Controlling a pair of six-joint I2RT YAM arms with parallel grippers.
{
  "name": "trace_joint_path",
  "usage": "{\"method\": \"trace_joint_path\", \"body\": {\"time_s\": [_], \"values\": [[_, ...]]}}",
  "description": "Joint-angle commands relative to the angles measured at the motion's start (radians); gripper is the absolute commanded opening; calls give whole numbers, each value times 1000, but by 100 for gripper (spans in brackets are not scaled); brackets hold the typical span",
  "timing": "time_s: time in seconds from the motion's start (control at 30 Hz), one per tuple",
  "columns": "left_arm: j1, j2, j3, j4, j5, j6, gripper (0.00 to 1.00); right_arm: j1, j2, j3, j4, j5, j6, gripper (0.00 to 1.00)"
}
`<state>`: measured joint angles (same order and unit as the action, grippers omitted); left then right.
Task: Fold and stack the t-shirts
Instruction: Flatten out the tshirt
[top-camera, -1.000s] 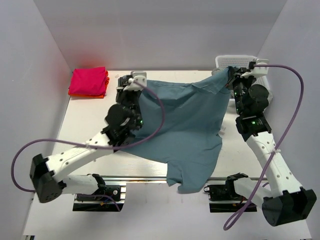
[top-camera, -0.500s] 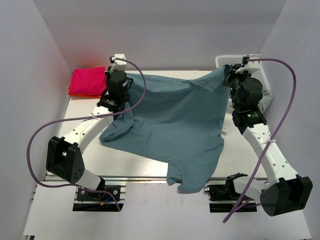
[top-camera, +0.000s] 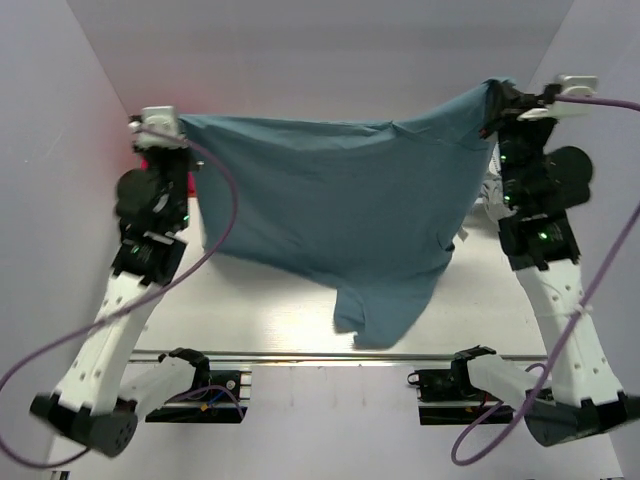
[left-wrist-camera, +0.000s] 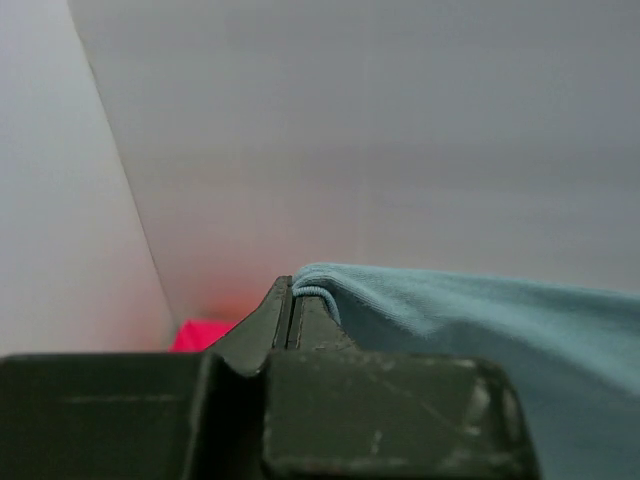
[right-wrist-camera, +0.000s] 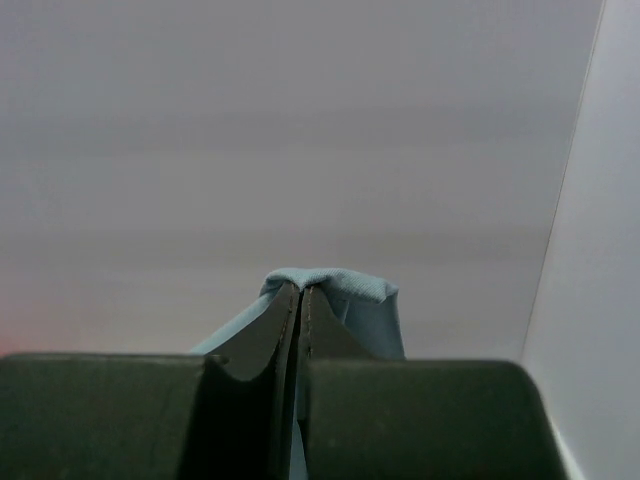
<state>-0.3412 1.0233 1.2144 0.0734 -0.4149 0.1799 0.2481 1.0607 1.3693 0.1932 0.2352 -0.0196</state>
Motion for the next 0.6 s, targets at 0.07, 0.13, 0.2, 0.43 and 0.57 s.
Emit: {"method": "trace_joint_path", "body": {"time_s": [0.07, 0.13, 0.2, 0.43, 0.57], "values": [[8, -124, 83, -76, 67, 10, 0, -4, -94, 167, -15, -62, -32, 0], [8, -150, 103, -98, 67, 10, 0, -1, -113, 229, -50, -77, -34, 0], [-1, -169, 178, -145, 82, 10, 0, -1, -129, 278, -77, -99, -33, 0], [-10, -216, 326, -253, 137, 20, 0, -3, -139, 430, -136, -116, -42, 0], [-10, -242, 375, -288, 137, 0, 0, -1, -143, 519, -155, -134, -43, 0]]}}
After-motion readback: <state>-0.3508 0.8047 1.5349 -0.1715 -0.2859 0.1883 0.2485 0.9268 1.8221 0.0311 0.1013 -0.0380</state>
